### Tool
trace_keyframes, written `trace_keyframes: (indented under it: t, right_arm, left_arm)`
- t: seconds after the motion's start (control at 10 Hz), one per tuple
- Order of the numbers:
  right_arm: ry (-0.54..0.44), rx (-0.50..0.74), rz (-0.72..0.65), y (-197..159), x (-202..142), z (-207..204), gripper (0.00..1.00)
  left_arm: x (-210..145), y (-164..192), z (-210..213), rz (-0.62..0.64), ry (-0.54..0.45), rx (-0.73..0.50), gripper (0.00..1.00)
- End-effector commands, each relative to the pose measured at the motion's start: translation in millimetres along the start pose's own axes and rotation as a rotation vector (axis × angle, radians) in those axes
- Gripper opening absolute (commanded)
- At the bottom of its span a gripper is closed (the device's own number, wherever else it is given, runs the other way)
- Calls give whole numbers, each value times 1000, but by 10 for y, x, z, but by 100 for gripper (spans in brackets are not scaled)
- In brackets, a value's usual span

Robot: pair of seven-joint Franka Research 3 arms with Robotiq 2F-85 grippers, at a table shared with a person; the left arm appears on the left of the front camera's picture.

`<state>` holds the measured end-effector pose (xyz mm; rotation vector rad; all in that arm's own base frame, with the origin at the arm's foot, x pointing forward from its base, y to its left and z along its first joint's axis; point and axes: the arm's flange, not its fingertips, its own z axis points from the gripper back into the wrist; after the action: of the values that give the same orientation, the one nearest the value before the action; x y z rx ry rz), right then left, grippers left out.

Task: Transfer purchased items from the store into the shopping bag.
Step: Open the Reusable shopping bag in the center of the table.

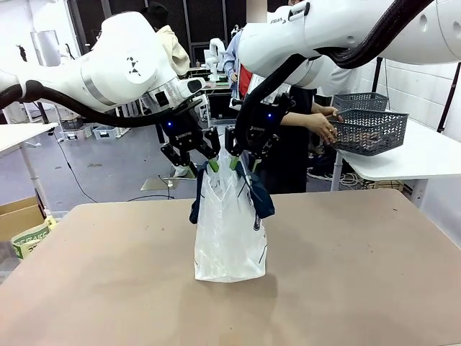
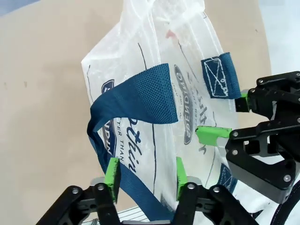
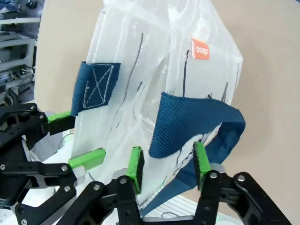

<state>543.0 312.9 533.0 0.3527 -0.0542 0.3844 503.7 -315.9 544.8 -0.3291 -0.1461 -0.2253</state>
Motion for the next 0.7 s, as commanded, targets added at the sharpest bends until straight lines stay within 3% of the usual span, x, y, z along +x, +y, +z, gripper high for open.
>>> trace_keyframes:
  t: [0.0,0.6]
  right_arm:
    - [18,34,3,-21,-61,17,0]
    - [-1,-127,50,-316,-523,214,0]
  left_arm:
    - [32,-24,-10,13,-4,20,0]
    - [-229,254,103,-31,-12,49,0]
